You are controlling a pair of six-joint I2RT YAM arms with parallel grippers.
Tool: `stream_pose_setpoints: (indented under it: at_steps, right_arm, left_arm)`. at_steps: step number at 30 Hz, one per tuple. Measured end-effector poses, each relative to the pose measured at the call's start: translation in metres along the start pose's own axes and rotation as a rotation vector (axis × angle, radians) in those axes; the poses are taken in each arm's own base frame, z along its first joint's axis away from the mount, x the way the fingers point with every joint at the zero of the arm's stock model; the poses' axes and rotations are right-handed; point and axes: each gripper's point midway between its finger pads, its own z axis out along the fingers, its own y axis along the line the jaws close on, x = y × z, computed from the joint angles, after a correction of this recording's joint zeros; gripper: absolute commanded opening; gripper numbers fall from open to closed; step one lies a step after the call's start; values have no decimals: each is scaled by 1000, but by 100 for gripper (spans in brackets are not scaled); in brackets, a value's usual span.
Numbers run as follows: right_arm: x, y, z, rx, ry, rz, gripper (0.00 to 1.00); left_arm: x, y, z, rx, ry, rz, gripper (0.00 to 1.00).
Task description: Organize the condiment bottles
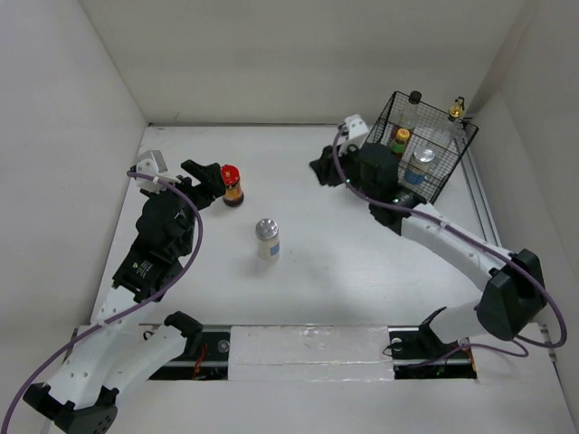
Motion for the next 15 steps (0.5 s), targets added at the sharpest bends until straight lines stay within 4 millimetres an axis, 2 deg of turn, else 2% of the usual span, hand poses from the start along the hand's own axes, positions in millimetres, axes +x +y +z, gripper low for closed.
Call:
stream_pose_setpoints:
  at_steps: [1,2,3,5,8,12,15]
  right_arm:
    - [8,23,-2,-65,18,-4,55]
    - [20,46,-5,-132,46,-10,74]
    - [33,66,-10,-195,77,-16,84]
    - [60,102,-22,-307,147,-46,99]
    - [94,138,-35,-422,239,-93,100]
    - [137,161,-43,-507,356,-146,100]
    - [161,172,-43,-542,425,-175,100]
  left_arm:
    - [0,0,0,0,0,0,74]
    - [0,0,0,0,0,0,75]
    - [0,0,0,0,0,0,75]
    - [0,0,0,0,0,0,75]
    - [0,0,0,0,-1,0,75]
    - [0,0,0,0,0,0,75]
    - [0,0,0,0,0,0,75]
